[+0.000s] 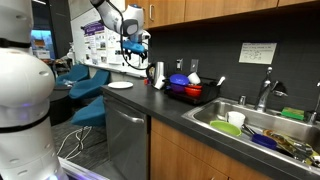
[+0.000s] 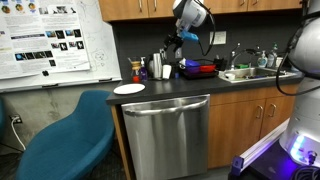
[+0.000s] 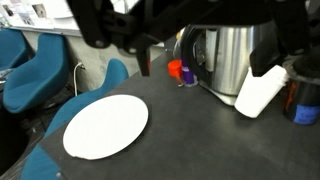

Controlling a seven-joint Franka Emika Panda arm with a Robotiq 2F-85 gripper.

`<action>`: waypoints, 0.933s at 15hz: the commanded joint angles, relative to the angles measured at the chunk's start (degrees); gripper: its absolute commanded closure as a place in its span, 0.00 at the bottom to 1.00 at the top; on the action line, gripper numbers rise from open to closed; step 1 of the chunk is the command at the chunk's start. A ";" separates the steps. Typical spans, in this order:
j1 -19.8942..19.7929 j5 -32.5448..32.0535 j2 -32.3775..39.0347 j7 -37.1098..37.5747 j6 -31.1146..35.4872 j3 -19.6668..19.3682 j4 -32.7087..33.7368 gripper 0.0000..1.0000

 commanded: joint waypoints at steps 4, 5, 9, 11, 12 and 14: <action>6.57 -11.08 -16.40 11.93 -6.18 -9.95 -15.82 0.00; 6.90 -13.90 -19.42 15.13 -5.81 -10.67 -18.64 0.00; 7.29 -21.10 -30.86 27.94 -4.89 -10.37 -28.94 0.00; 6.88 -22.56 -36.46 35.25 -6.11 -8.91 -33.62 0.00; 6.88 -22.74 -38.97 38.17 -6.58 -8.20 -35.74 0.00; 7.09 -22.50 -43.10 42.78 -6.99 -6.56 -39.55 0.00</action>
